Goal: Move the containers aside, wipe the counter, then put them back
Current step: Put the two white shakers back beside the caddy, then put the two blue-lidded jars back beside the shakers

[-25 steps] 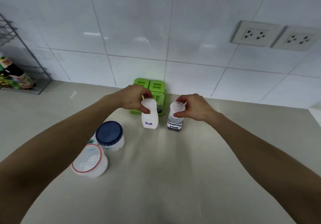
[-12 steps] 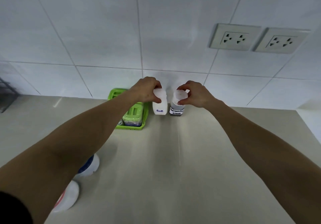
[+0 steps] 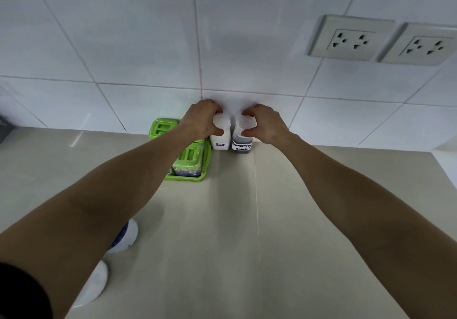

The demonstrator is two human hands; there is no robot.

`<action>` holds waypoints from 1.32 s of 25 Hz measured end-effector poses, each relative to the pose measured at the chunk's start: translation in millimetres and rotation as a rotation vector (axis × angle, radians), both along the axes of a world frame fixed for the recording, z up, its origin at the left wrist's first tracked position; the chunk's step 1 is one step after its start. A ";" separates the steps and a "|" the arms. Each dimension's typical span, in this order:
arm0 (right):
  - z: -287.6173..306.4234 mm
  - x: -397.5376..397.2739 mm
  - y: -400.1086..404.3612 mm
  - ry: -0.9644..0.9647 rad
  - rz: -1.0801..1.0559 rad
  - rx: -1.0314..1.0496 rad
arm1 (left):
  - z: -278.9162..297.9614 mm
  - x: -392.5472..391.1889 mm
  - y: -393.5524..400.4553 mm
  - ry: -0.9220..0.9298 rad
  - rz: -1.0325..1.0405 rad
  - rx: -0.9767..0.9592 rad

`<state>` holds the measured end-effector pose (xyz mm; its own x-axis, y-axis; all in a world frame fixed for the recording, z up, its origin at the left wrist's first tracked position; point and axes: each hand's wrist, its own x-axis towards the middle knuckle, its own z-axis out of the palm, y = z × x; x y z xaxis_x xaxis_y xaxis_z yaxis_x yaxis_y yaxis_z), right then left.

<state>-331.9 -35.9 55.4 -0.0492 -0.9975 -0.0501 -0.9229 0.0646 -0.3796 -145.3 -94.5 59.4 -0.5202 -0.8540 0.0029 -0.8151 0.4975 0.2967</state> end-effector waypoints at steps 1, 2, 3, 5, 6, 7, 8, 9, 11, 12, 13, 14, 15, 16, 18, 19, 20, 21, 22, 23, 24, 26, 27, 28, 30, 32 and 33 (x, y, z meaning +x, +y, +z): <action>-0.2 1.4 -0.8 0.004 -0.006 -0.003 | -1.2 0.5 -0.4 0.008 0.005 -0.002; -0.6 2.0 -1.0 0.005 -0.013 -0.009 | -2.3 1.1 -0.5 0.017 0.007 -0.007; -1.5 2.2 -0.4 -0.001 -0.020 -0.016 | -3.7 1.8 -0.4 0.029 0.011 -0.013; -3.8 2.1 2.5 -0.030 -0.035 -0.036 | -6.2 3.3 1.7 0.058 0.026 -0.037; -5.1 2.1 4.3 -0.044 -0.043 -0.052 | -6.7 3.5 3.5 0.063 0.034 -0.056; -6.6 2.3 5.6 -0.054 -0.052 -0.073 | -6.7 3.5 5.3 0.055 0.039 -0.075; -8.3 3.1 7.0 -0.055 -0.058 -0.095 | -5.9 3.4 6.5 0.040 0.040 -0.090; -9.8 4.3 8.2 -0.048 -0.060 -0.112 | -5.0 3.4 6.6 0.022 0.038 -0.096; -12.0 8.2 11.3 0.006 -0.070 -0.131 | -2.5 4.0 4.7 -0.010 0.021 -0.085; -12.2 10.0 13.2 0.054 -0.077 -0.139 | -1.6 4.8 3.7 -0.026 0.007 -0.076; -12.0 11.8 15.4 0.108 -0.082 -0.147 | -0.4 6.6 2.9 -0.045 -0.010 -0.064; -11.0 13.4 17.4 0.153 -0.084 -0.149 | 0.8 9.1 2.5 -0.069 -0.033 -0.047; -9.5 14.7 19.6 0.185 -0.088 -0.146 | 2.2 12.4 3.0 -0.091 -0.058 -0.024; -7.8 16.4 22.2 0.205 -0.095 -0.141 | 4.0 17.5 4.4 -0.100 -0.080 0.001; -4.2 23.1 29.5 0.221 -0.113 -0.154 | 9.3 34.0 9.7 -0.055 -0.100 0.045; -2.8 29.0 34.1 0.210 -0.119 -0.177 | 12.7 45.6 13.1 -0.016 -0.104 0.061; -1.4 37.9 40.0 0.185 -0.115 -0.208 | 16.2 59.5 18.1 0.018 -0.106 0.074; -0.2 50.3 47.1 0.149 -0.094 -0.237 | 19.8 76.0 24.8 0.044 -0.108 0.087; 0.4 65.5 54.5 0.108 -0.054 -0.259 | 23.6 94.4 32.8 0.070 -0.106 0.098; 1.2 81.7 61.8 0.064 0.002 -0.272 | 27.5 113.1 40.4 0.096 -0.100 0.111; 0.8 98.9 68.3 0.015 0.070 -0.270 | 31.2 132.9 48.3 0.118 -0.084 0.125; 0.6 138.1 81.4 -0.094 0.217 -0.244 | 39.9 178.6 66.4 0.127 -0.025 0.165; -0.6 157.7 87.0 -0.146 0.282 -0.219 | 43.2 202.7 75.0 0.111 0.008 0.195; -1.5 175.9 92.6 -0.189 0.342 -0.179 | 45.6 225.5 83.3 0.079 0.037 0.229; -3.3 210.0 103.7 -0.219 0.460 -0.042 | 45.9 268.4 100.4 -0.046 0.077 0.300; -6.8 235.4 112.4 -0.186 0.559 0.093 | 38.9 301.3 114.3 -0.203 0.091 0.378; -9.4 246.9 116.0 -0.161 0.587 0.131 | 33.4 315.7 120.8 -0.264 0.099 0.404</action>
<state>-85.1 80.1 46.0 0.5240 -0.8410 -0.1350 -0.7503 -0.3807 -0.5405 170.4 26.3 92.8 -0.3750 -0.8050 -0.4597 -0.9260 0.3017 0.2270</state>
